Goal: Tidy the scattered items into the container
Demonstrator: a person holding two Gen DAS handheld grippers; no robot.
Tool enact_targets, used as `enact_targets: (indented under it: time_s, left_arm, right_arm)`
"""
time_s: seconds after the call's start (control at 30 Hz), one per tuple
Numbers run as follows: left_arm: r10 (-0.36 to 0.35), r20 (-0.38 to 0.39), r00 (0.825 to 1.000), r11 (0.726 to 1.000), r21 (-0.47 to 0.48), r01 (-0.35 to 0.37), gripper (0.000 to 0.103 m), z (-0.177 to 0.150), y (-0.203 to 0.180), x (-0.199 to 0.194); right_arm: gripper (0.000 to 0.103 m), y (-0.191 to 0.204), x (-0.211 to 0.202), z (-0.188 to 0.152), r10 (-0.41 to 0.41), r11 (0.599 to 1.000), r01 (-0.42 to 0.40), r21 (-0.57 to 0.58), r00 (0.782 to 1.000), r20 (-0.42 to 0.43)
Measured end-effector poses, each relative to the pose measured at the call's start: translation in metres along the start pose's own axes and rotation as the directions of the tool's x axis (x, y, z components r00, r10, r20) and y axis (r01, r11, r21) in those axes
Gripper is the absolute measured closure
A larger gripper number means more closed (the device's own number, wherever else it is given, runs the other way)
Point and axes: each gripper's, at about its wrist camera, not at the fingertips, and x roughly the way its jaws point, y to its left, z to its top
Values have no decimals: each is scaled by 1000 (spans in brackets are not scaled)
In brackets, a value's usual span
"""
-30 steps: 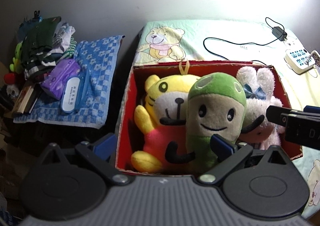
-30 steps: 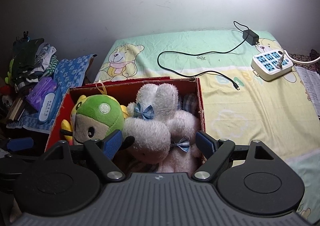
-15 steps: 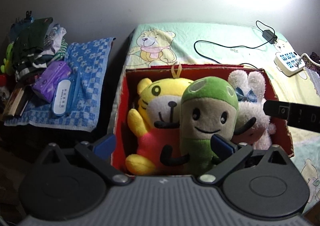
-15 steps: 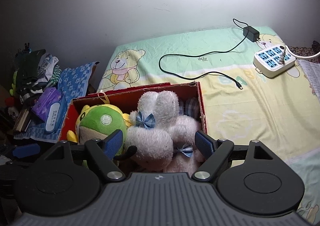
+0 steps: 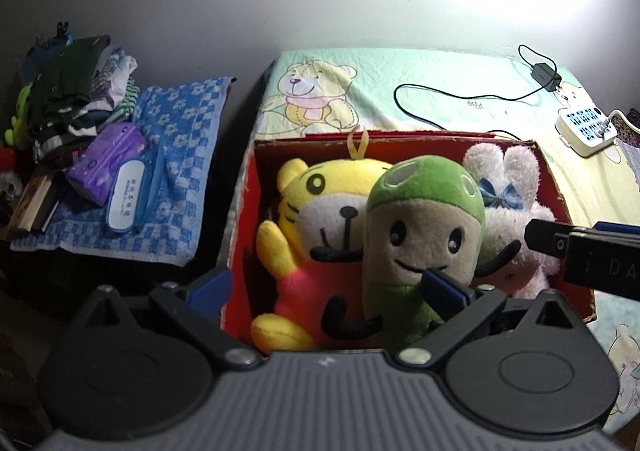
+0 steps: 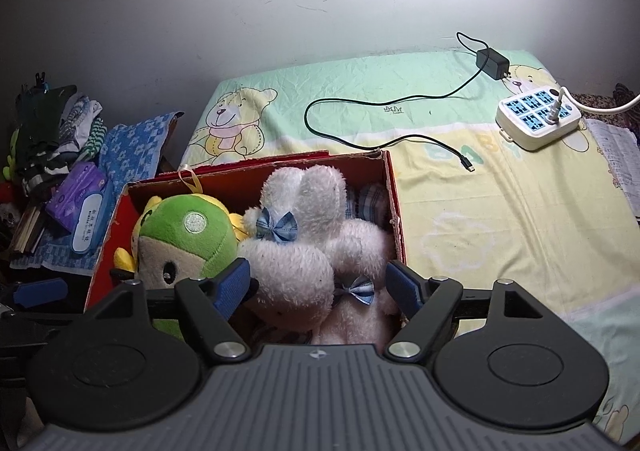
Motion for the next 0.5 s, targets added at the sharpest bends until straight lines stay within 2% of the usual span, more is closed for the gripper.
enact_targets:
  time_s: [0.13, 0.2, 0.3, 0.5]
  left_arm:
    - [-21, 6, 1000, 1000, -4, 21, 2, 0, 2, -2]
    - [-32, 19, 999, 999, -12, 32, 10, 0, 5, -3]
    - [-43, 20, 999, 998, -35, 43, 16, 1, 10, -2]
    - [-34, 59, 998, 998, -49, 37, 20, 2, 17, -6]
  right_arm:
    - [26, 5, 2, 0, 4, 1000, -4, -17, 1000, -4]
    - [26, 7, 3, 0, 0, 1000, 0, -21, 1000, -5]
    - [25, 10, 3, 1, -8, 1000, 7, -27, 1000, -3]
    - [25, 16, 4, 1, -14, 999, 14, -33, 1000, 0]
